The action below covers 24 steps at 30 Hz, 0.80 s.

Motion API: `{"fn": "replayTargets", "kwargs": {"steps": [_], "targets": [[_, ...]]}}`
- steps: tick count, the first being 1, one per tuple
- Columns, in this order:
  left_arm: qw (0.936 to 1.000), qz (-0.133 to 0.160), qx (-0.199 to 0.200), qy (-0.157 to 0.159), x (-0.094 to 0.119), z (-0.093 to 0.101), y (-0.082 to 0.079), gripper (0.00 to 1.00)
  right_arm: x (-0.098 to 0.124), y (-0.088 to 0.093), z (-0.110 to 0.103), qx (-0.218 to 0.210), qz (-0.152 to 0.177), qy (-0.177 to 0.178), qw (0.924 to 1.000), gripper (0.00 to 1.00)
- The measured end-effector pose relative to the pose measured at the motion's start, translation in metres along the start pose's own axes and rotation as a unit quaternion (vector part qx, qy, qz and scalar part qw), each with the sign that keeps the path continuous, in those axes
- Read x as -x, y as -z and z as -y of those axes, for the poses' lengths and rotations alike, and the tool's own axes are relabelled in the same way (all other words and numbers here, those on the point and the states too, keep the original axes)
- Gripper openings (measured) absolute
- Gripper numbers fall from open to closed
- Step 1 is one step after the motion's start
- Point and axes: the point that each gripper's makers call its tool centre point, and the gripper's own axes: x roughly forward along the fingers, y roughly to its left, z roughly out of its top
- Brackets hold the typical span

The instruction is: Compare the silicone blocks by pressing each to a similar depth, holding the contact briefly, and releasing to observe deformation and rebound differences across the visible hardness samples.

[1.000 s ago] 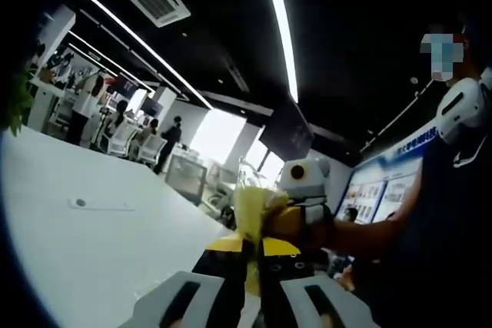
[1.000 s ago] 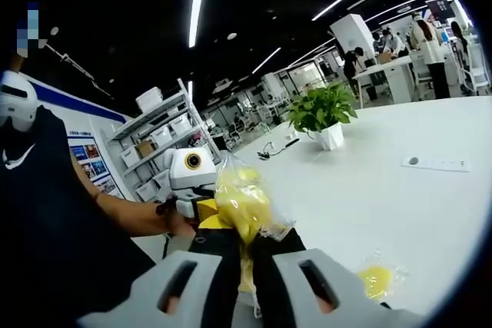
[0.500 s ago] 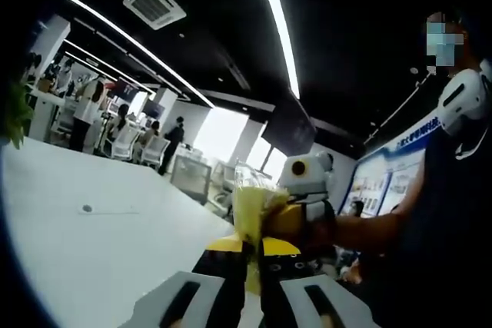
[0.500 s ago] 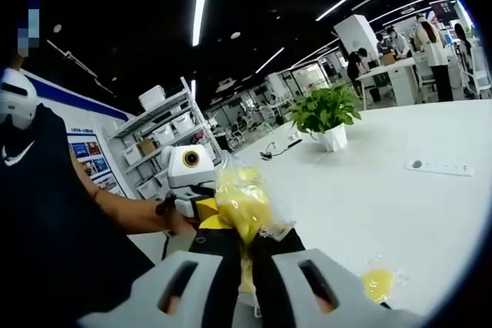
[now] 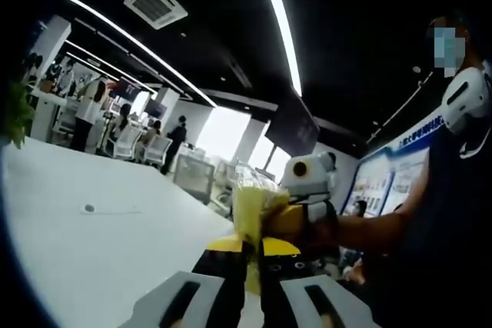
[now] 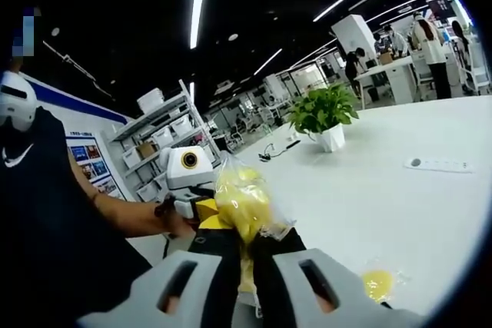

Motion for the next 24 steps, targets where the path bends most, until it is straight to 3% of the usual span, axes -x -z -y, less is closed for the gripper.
{"fn": "replayTargets", "kwargs": {"steps": [17, 24], "targets": [[0.9997, 0.002, 0.023, 0.003, 0.0011, -0.0004, -0.0042, 0.04, -0.0011, -0.0037, -0.0037, 0.003, -0.007, -0.011, 0.9999, 0.0], [1.0, -0.003, 0.001, -0.003, -0.0014, -0.0004, -0.0081, 0.04, 0.0003, -0.007, -0.0022, -0.003, 0.0, -0.007, 1.0, 0.0]]}}
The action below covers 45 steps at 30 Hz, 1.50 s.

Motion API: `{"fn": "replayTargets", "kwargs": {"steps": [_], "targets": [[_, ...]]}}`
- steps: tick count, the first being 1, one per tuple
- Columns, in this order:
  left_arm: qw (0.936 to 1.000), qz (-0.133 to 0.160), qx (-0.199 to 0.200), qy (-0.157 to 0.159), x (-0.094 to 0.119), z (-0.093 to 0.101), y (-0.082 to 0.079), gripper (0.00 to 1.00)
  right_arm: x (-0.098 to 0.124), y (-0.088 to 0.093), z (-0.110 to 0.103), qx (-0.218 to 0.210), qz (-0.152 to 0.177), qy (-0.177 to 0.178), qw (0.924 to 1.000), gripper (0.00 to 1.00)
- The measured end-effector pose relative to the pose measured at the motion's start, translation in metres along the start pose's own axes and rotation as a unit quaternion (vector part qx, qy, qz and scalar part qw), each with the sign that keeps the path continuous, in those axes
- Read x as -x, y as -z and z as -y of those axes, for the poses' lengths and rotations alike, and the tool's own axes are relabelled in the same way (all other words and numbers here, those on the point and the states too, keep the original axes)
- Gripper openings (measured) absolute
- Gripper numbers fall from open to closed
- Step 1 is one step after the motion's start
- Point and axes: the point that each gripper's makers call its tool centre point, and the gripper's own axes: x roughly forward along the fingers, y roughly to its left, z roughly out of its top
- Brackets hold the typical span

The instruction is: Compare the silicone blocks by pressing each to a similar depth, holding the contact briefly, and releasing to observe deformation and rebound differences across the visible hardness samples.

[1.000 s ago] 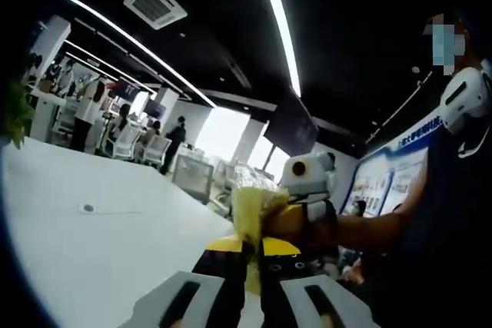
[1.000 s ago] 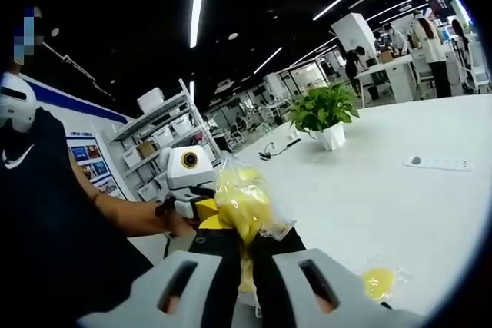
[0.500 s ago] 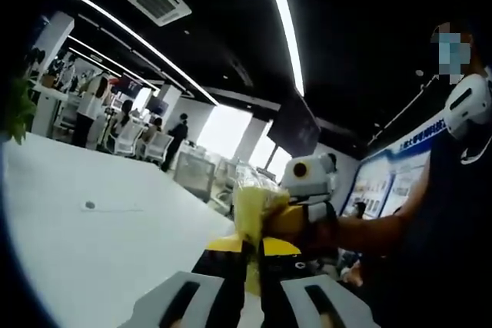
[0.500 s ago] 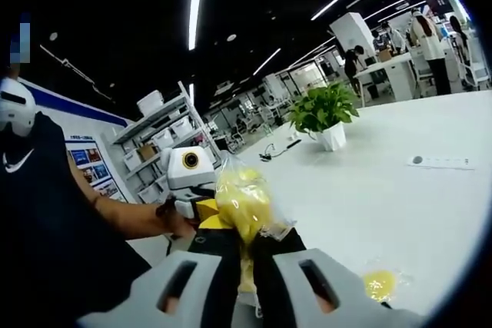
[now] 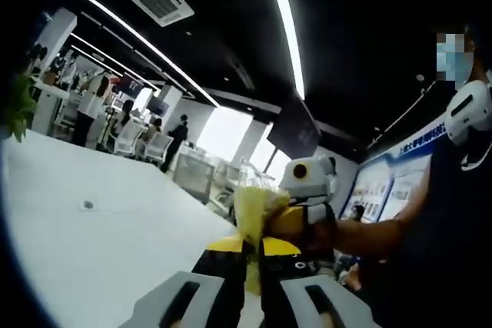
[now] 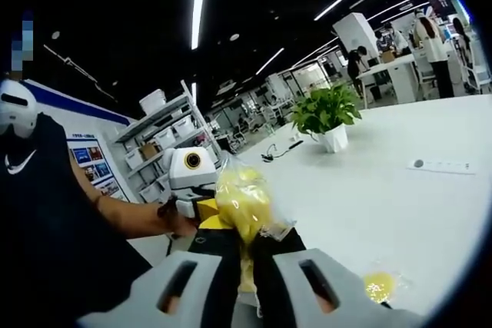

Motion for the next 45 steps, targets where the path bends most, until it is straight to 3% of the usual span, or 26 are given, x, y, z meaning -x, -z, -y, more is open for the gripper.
{"fn": "replayTargets", "kwargs": {"steps": [10, 26, 36, 40, 41, 42, 43, 45], "targets": [[0.9998, -0.009, 0.012, 0.012, 0.002, 0.005, 0.001, 0.02, 0.001, 0.001, -0.005, 0.0, -0.003, 0.0, 1.0, 0.0], [0.9997, -0.008, 0.022, 0.006, 0.002, 0.003, 0.003, 0.02, 0.001, 0.003, -0.004, 0.008, 0.001, 0.0, 1.0, 0.0], [0.9999, -0.007, 0.009, 0.005, 0.001, 0.002, 0.005, 0.02, 0.001, 0.005, -0.001, 0.018, 0.014, -0.007, 0.9997, 0.04], [0.9999, 0.002, 0.012, -0.001, 0.002, -0.001, 0.003, 0.01, -0.002, 0.001, -0.001, 0.088, 0.037, -0.005, 0.9954, 0.08], [0.9999, 0.004, 0.014, -0.001, 0.003, -0.001, 0.001, 0.01, -0.002, 0.0, 0.001, 0.103, 0.039, 0.002, 0.9939, 0.1], [0.9998, 0.004, 0.017, -0.002, 0.003, -0.002, 0.001, 0.01, -0.003, -0.003, 0.002, 0.112, 0.047, 0.009, 0.9926, 0.18], [0.9998, 0.01, 0.016, -0.002, 0.004, -0.002, -0.002, 0.01, -0.005, -0.002, 0.001, 0.106, 0.047, 0.011, 0.9932, 0.34], [0.9994, 0.023, 0.025, 0.0, 0.006, -0.002, -0.009, 0.01, -0.007, -0.007, 0.008, 0.098, 0.059, 0.027, 0.9931, 0.78]]}}
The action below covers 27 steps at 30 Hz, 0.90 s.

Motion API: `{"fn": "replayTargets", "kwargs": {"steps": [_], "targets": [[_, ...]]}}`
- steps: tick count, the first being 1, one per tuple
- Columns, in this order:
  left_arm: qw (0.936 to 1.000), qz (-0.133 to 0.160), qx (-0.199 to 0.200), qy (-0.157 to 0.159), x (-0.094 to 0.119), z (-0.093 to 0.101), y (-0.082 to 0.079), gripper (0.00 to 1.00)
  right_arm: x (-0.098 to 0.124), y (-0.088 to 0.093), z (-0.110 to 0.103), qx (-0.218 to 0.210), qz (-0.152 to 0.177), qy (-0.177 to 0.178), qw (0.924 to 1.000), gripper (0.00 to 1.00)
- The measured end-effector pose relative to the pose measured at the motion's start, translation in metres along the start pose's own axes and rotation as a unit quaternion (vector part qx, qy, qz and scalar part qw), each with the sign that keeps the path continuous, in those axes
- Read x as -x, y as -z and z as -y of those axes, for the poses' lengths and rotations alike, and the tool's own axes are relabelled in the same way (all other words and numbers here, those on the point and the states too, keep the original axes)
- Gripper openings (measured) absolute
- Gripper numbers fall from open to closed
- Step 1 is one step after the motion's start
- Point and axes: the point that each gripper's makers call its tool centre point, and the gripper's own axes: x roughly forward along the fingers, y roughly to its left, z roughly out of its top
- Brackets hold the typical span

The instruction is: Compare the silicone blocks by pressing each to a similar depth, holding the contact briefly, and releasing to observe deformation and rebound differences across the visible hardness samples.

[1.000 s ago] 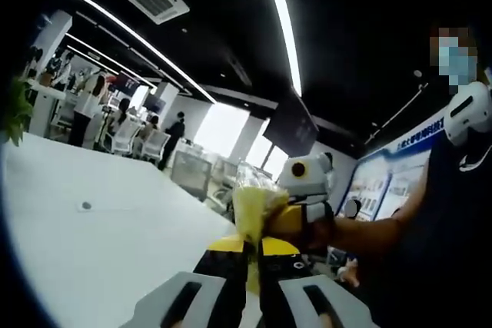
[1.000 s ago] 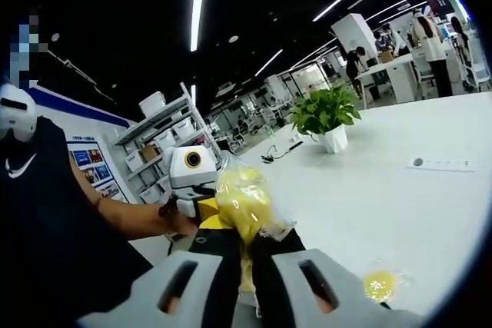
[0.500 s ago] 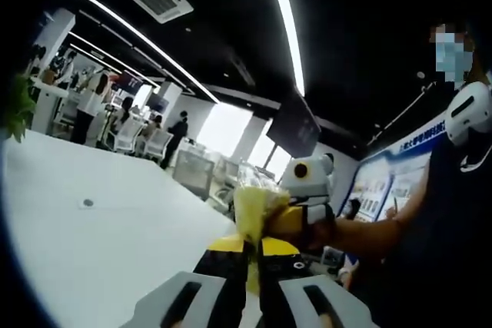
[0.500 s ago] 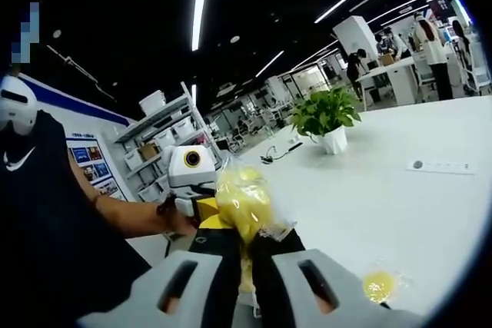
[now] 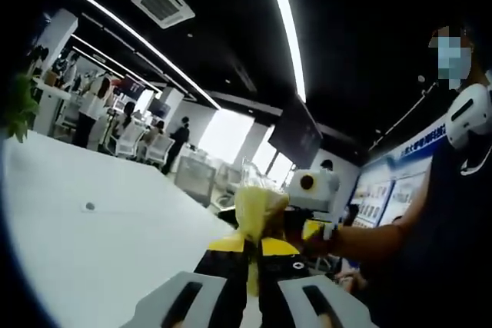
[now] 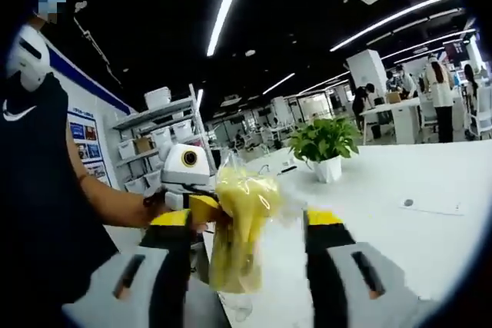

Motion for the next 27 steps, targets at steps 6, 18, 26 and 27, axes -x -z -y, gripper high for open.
{"fn": "replayTargets", "kwargs": {"steps": [6, 18, 26, 27], "targets": [[0.9999, 0.009, -0.008, -0.011, 0.007, -0.008, -0.013, 0.01, 0.014, -0.018, 0.017, 0.018, 0.045, 0.036, 0.9982, 0.97], [0.9995, 0.005, 0.022, -0.02, 0.008, -0.019, -0.013, 0.02, 0.041, -0.032, 0.037, 0.061, 0.056, 0.1, 0.9916, 0.97], [0.9961, -0.001, 0.07, -0.054, 0.016, -0.043, -0.009, 0.02, 0.078, -0.023, 0.061, 0.087, 0.059, 0.172, 0.9794, 0.97], [0.9942, -0.005, 0.084, -0.066, 0.018, -0.049, -0.006, 0.02, 0.087, -0.021, 0.066, 0.084, 0.066, 0.182, 0.9775, 0.97]]}}
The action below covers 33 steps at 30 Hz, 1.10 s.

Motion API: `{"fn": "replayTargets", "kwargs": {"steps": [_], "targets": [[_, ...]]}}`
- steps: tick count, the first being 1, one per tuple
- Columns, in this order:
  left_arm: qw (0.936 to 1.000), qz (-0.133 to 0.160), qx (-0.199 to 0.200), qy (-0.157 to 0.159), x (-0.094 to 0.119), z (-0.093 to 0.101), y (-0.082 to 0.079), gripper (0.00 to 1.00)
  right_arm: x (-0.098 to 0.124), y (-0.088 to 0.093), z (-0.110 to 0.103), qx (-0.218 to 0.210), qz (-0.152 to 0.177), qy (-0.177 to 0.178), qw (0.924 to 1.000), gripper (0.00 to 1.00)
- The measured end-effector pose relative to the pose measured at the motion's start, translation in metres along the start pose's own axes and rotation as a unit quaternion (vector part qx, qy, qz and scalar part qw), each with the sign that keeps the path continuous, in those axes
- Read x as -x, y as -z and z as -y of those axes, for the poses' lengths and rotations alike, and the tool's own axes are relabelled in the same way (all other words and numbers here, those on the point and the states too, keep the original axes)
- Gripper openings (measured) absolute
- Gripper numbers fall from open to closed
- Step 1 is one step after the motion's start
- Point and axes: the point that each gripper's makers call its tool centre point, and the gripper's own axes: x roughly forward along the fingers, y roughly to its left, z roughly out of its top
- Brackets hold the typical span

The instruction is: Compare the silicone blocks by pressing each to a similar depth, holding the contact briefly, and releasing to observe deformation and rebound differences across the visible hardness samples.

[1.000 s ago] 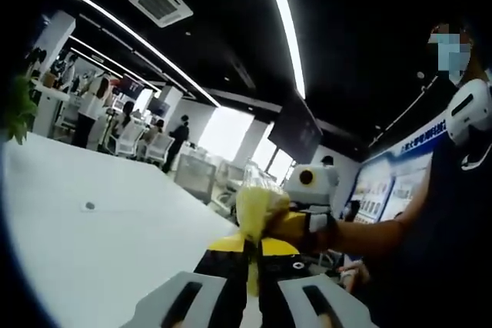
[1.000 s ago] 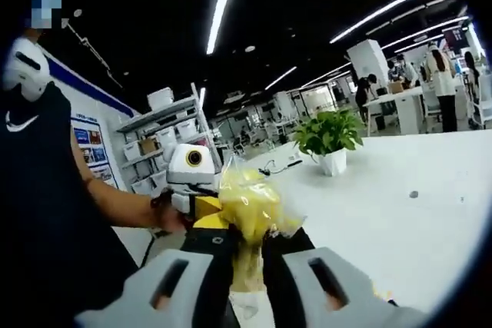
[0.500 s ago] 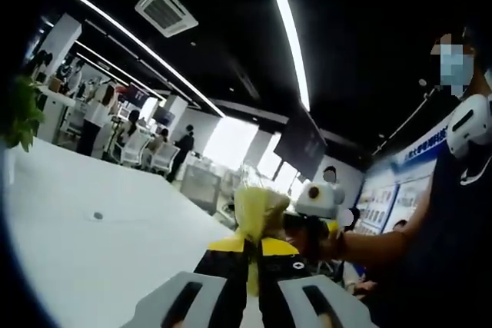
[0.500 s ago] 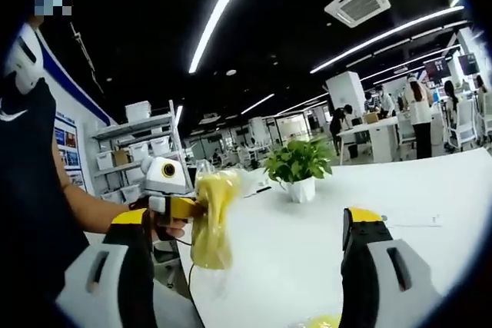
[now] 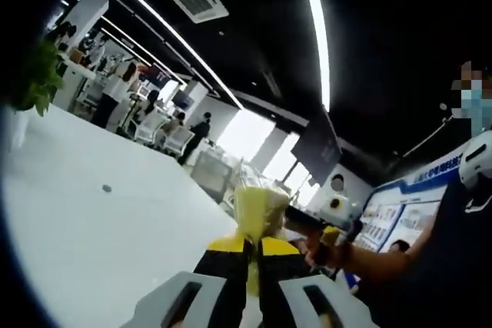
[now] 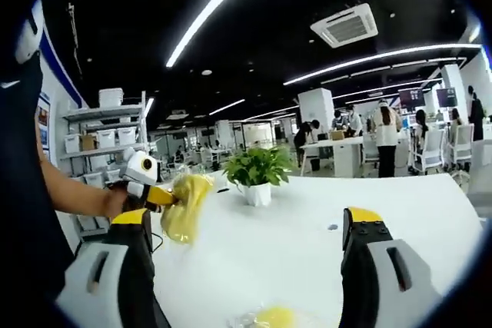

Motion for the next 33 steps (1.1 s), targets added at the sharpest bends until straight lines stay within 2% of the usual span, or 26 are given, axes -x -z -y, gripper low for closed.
{"fn": "replayTargets", "kwargs": {"steps": [2, 4, 6, 10, 12, 13, 17, 21, 26, 28, 33], "targets": [[0.9998, -0.004, 0.012, -0.014, 0.002, -0.01, 0.002, 0.02, 0.01, 0.003, 0.01, 0.002, 0.0, 0.018, 0.9998, 0.97], [0.9993, -0.009, 0.028, -0.024, 0.005, -0.019, 0.005, 0.02, 0.024, 0.009, 0.024, 0.023, -0.009, 0.045, 0.9987, 0.97], [0.9978, -0.015, 0.05, -0.04, 0.008, -0.03, 0.011, 0.02, 0.036, 0.013, 0.031, 0.025, -0.014, 0.056, 0.998, 0.97], [0.9955, -0.022, 0.076, -0.053, 0.013, -0.048, 0.019, 0.02, 0.057, 0.022, 0.047, 0.037, -0.024, 0.086, 0.9954, 0.97], [0.993, -0.026, 0.103, -0.05, 0.015, -0.056, 0.025, 0.02, 0.07, 0.03, 0.054, 0.023, -0.026, 0.102, 0.9941, 0.97], [0.9907, -0.034, 0.122, -0.051, 0.017, -0.062, 0.031, 0.02, 0.075, 0.033, 0.055, 0.02, -0.027, 0.109, 0.9934, 0.97], [0.9858, -0.055, 0.142, -0.072, 0.025, -0.085, 0.046, 0.02, 0.096, 0.055, 0.061, 0.015, -0.038, 0.135, 0.99, 0.97], [0.9813, -0.061, 0.16, -0.088, 0.031, -0.103, 0.054, 0.02, 0.113, 0.068, 0.066, 0.01, -0.04, 0.155, 0.9871, 0.97], [0.9764, -0.075, 0.178, -0.096, 0.033, -0.12, 0.07, 0.02, 0.128, 0.086, 0.073, 0.007, -0.054, 0.174, 0.9833, 0.97], [0.9717, -0.084, 0.198, -0.099, 0.034, -0.125, 0.079, 0.02, 0.133, 0.091, 0.074, 0.002, -0.057, 0.181, 0.9819, 0.97], [0.9658, -0.102, 0.21, -0.113, 0.04, -0.146, 0.1, 0.02, 0.14, 0.107, 0.074, 0.019, -0.077, 0.191, 0.9784, 0.97]]}}
